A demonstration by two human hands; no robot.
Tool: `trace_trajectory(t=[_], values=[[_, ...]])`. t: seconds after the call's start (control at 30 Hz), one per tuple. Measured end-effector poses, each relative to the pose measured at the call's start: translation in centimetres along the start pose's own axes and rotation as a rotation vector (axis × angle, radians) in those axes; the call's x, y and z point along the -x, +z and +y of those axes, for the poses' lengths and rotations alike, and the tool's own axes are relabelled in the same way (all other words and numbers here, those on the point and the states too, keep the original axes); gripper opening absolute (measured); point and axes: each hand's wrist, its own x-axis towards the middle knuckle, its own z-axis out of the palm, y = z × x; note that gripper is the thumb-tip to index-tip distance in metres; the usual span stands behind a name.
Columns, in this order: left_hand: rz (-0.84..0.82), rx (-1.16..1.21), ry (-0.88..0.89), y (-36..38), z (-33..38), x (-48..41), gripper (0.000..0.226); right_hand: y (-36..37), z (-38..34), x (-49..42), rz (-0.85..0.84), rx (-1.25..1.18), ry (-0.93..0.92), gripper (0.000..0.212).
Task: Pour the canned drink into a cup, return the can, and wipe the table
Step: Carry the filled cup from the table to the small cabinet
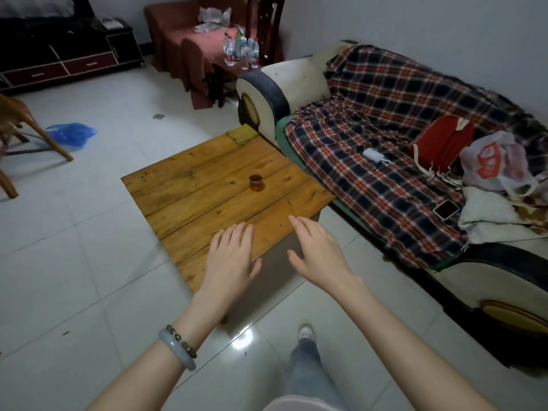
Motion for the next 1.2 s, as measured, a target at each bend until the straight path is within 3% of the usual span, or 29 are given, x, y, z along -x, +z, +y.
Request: trace_trajectory(t=[0.43,1.0,1.2], values=[[-0.054,-0.038,-0.264,5.2,4.2,-16.0,0.068,-2.2,15.3,-16.8,-0.125,-0.012,-0.224,0.066],[-0.187,-0.017,-0.518,14.3,-2.5,-28.4,0.068,3.9,21.5,-35.6,-0.308,-0.025,-0.264,0.067],[-0.264,0.002,-0.518,18.0,-4.7,-31.9,0.070,7.3,22.8,-41.1,-0.411,-0.063,-0.227,0.065]])
